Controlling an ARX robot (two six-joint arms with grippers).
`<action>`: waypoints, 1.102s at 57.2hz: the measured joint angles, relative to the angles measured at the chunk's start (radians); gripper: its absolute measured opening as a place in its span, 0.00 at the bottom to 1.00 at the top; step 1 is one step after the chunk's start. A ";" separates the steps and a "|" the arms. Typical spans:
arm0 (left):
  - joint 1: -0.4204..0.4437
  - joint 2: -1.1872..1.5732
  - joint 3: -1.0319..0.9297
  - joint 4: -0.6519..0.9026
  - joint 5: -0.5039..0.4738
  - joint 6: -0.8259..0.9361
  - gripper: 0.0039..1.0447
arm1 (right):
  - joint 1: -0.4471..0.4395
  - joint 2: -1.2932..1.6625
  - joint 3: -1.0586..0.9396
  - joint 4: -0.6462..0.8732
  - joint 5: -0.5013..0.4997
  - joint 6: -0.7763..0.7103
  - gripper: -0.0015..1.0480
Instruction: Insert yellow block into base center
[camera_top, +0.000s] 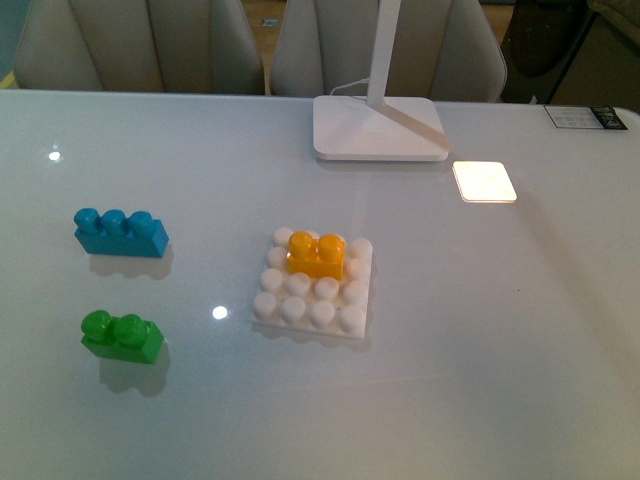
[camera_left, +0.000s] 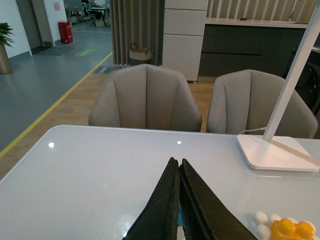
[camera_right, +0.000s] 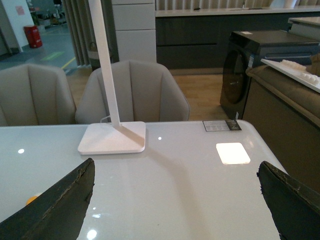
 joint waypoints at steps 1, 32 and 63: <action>0.000 -0.010 0.000 -0.009 0.000 0.000 0.02 | 0.000 0.000 0.000 0.000 0.000 0.000 0.92; 0.000 -0.230 0.000 -0.228 0.000 0.000 0.02 | 0.000 0.000 0.000 0.000 0.000 0.000 0.92; 0.000 -0.401 0.000 -0.404 0.000 0.000 0.41 | 0.000 0.000 0.000 0.000 0.000 0.000 0.92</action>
